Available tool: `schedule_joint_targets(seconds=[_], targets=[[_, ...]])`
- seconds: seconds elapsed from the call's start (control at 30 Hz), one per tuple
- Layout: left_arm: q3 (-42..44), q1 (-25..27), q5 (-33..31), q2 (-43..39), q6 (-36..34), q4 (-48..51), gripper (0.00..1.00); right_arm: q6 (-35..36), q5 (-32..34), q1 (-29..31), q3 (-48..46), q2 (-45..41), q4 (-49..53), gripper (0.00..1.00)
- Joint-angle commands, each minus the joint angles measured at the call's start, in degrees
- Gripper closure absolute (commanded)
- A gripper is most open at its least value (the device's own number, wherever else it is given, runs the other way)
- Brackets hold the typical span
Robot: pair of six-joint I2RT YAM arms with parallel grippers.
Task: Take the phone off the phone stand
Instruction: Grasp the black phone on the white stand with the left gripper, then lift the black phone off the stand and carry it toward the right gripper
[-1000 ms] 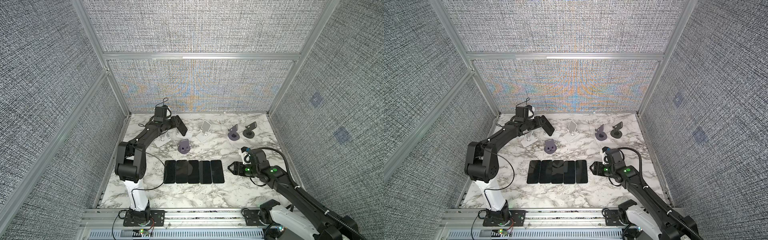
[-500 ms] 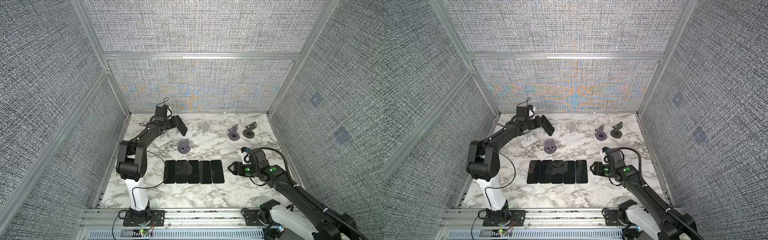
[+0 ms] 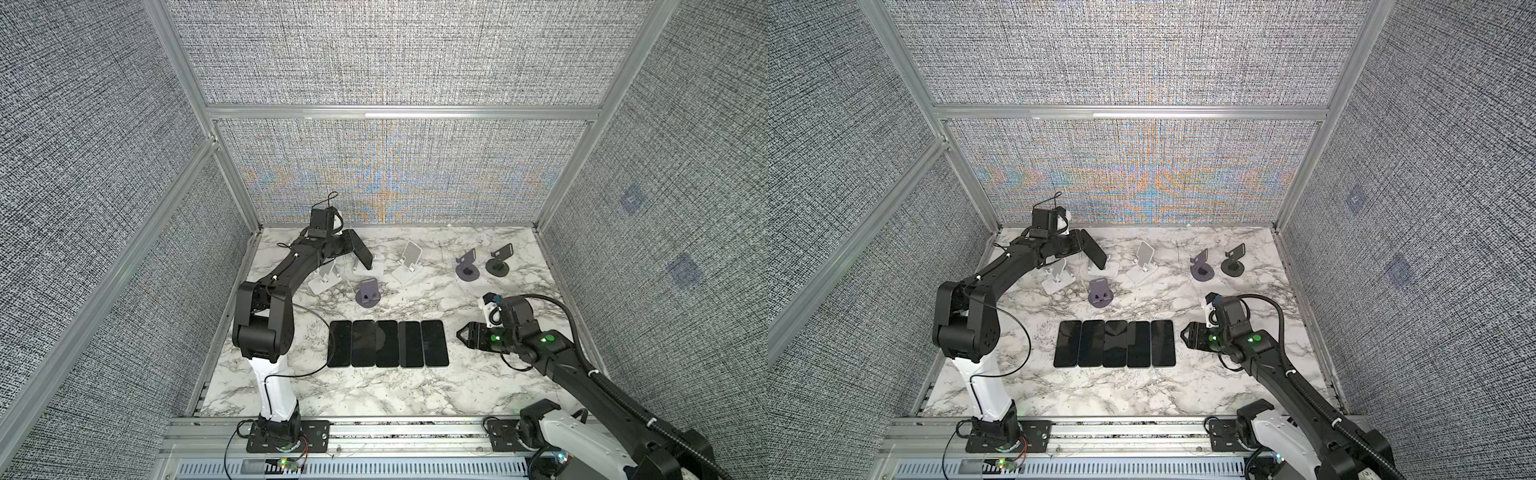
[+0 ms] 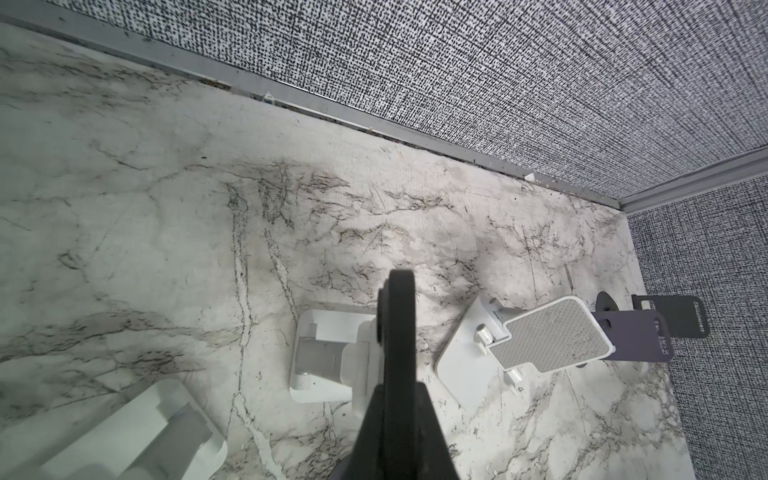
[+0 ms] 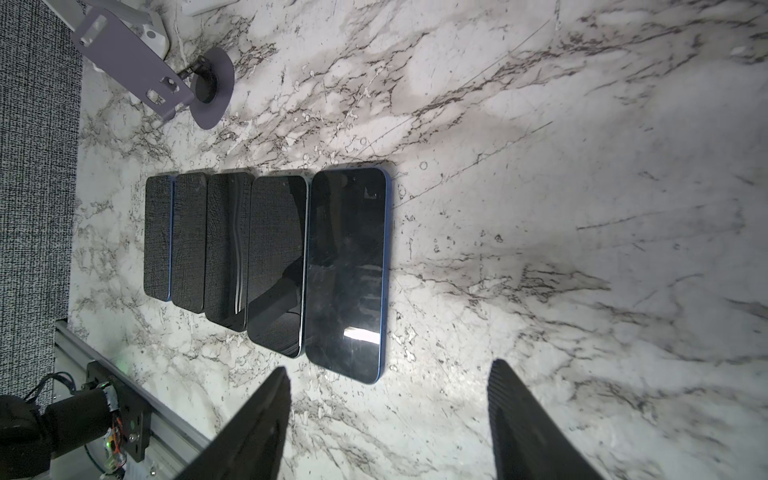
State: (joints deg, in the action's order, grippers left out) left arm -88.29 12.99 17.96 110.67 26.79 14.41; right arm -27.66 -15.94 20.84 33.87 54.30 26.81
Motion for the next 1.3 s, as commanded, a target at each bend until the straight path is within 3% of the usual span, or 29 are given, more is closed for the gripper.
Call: schedule_joint_targets(seconds=[0.0,0.4,0.73,1.03,1.17,1.27], targets=[[-1.5,0.0,0.1,-0.8,-1.4,1.1,1.0,0.6,-0.6,-0.2,0.4,-0.3,0.2,0.35],[-6.4,-0.1,4.6,-1.5,-5.3,5.7,1.0,5.9,-7.0,-1.1,-0.1,1.0,-5.0,0.35],[-15.7,-0.1,11.8,-2.5,-15.9,20.9,1.0,14.3,-15.1,-1.4,3.5,5.4,-4.7,0.35],[-13.7,0.2,23.1,-7.2,-20.7,27.5,1.0,19.2,-20.8,-1.4,8.9,9.8,-3.7,0.43],[-11.0,0.8,28.7,-8.9,-26.9,32.0,1.0,24.9,-25.6,-1.4,13.9,12.3,0.2,0.44],[-5.0,1.6,33.0,-11.0,-29.8,27.9,1.0,28.4,-28.7,-1.4,15.5,13.8,-1.2,0.44]])
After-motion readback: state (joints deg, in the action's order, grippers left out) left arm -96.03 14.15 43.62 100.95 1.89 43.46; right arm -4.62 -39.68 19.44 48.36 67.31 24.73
